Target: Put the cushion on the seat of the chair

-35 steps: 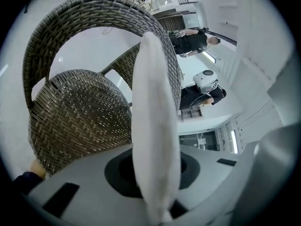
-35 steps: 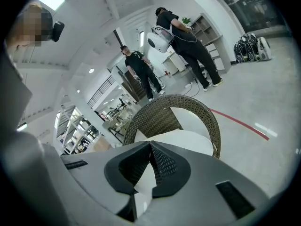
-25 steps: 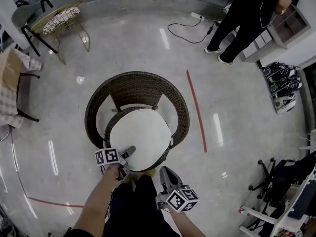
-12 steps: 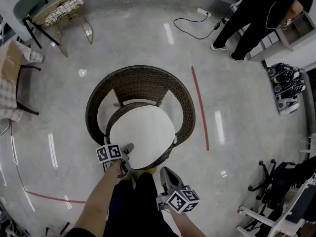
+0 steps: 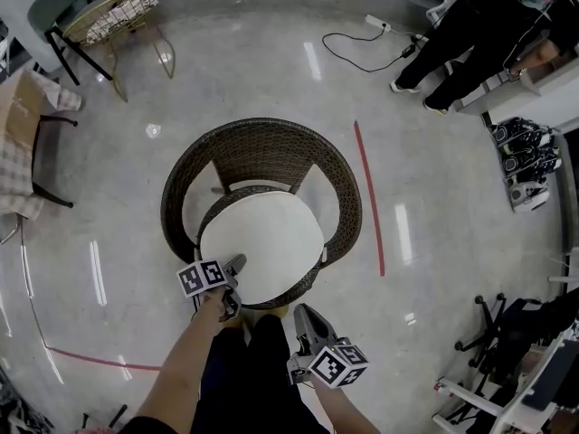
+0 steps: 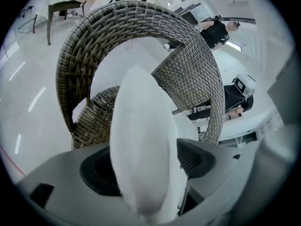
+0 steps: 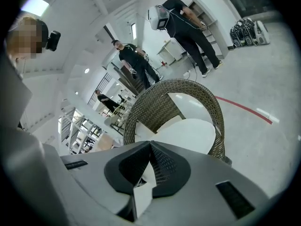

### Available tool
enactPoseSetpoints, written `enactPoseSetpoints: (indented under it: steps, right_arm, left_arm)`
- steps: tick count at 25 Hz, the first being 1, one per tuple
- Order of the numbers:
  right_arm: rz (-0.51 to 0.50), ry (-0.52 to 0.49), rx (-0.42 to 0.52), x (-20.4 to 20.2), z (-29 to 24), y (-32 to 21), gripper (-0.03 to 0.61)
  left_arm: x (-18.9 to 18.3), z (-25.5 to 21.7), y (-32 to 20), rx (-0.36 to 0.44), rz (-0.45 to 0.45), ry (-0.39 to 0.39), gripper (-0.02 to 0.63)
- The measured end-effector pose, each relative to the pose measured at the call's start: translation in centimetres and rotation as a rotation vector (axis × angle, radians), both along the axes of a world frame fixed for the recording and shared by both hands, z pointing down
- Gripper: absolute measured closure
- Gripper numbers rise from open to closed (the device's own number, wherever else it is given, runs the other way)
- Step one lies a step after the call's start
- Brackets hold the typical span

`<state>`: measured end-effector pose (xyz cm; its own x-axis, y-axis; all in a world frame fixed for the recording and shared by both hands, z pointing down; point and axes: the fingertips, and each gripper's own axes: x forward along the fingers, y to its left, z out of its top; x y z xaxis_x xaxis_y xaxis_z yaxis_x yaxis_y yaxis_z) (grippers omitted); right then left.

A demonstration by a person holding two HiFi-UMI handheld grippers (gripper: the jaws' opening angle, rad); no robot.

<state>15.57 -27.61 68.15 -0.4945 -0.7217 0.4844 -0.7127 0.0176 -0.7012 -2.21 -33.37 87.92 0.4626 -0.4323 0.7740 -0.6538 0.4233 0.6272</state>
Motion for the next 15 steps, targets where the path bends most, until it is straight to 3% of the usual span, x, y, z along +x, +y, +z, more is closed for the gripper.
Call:
enactPoseSetpoints:
  steps: [2, 4, 15]
  right_arm:
    - [-0.001, -0.004, 0.001, -0.1, -0.1, 0.0, 0.551]
    - [-0.001, -0.007, 0.001, -0.2, -0.1, 0.1, 0.551]
    - [0.014, -0.023, 0.003, -0.4, -0.2, 0.3, 0.551]
  left_arm:
    - [-0.4, 0.2, 0.4, -0.022, 0.015, -0.041, 0.164]
    - [-0.6, 0.5, 0.8, -0.044, 0.024, -0.068, 0.119]
    - [-3.3, 0.8, 3.7, -0.104, 0.014, -0.216, 0.109]
